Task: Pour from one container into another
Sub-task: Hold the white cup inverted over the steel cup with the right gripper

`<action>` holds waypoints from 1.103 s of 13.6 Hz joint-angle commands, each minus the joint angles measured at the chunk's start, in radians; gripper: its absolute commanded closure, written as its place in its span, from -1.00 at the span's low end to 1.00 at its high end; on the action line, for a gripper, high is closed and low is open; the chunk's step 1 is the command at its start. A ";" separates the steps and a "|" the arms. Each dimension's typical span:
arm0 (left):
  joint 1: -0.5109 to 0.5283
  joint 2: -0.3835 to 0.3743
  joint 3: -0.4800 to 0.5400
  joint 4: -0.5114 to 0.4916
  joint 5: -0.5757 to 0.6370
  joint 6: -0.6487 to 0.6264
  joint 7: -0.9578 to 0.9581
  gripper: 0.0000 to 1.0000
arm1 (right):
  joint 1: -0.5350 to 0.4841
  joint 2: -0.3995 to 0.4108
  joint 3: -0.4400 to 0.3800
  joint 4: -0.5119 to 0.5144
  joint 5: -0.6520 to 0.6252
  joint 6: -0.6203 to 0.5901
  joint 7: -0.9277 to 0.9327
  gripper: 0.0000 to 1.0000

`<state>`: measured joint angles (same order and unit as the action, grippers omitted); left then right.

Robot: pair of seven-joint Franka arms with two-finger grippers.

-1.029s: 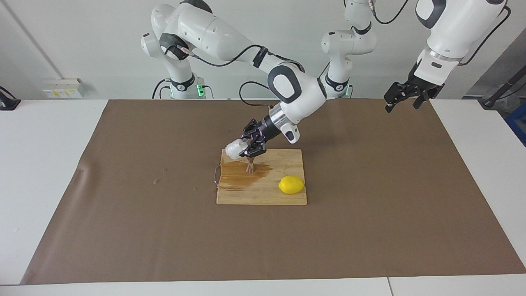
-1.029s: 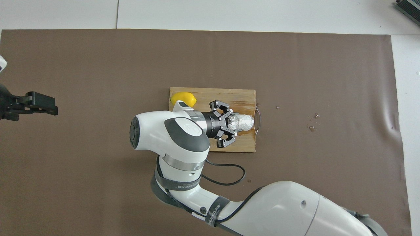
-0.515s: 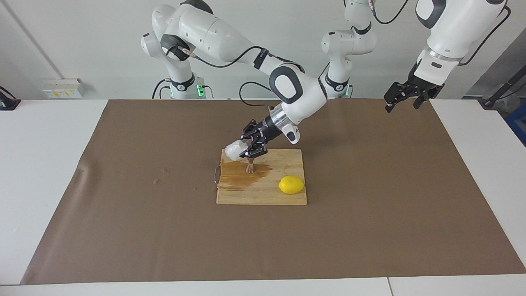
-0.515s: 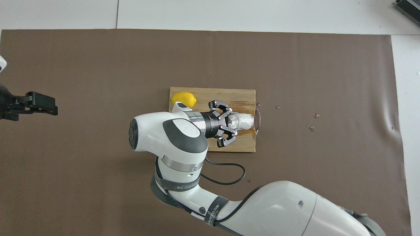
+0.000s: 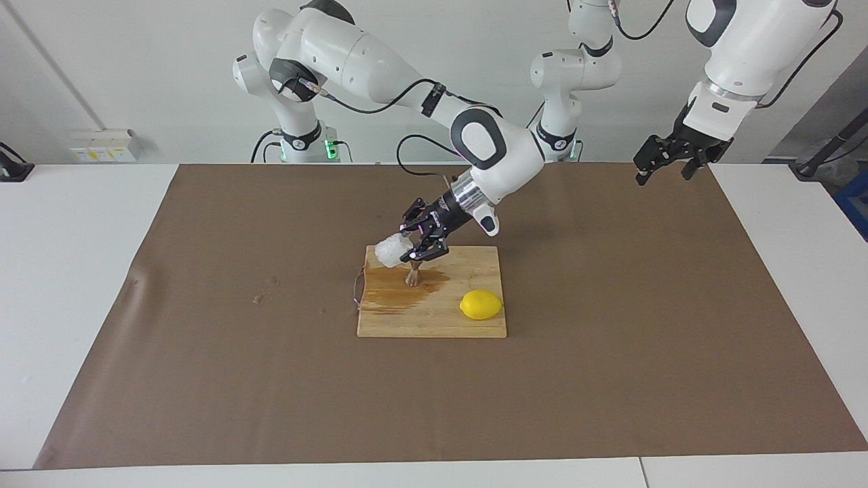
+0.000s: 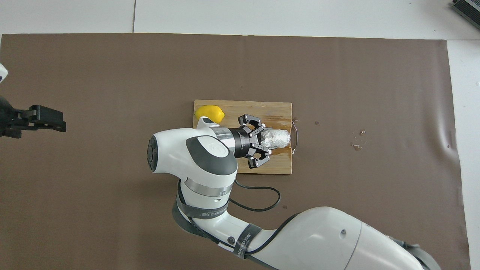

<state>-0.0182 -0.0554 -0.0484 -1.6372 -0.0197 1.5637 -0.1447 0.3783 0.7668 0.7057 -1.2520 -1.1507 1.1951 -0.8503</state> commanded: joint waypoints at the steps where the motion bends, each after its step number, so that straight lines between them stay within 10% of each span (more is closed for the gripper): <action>1: 0.012 -0.007 -0.005 -0.010 -0.009 0.001 -0.001 -1.00 | 0.004 0.029 0.020 0.029 -0.038 -0.025 -0.032 1.00; 15: 0.012 -0.008 -0.005 -0.010 -0.009 0.001 -0.001 -1.00 | 0.001 0.029 0.020 0.019 -0.061 -0.022 -0.075 1.00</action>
<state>-0.0182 -0.0554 -0.0484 -1.6372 -0.0197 1.5637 -0.1447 0.3809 0.7740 0.7057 -1.2522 -1.1751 1.1938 -0.8954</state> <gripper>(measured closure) 0.000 0.476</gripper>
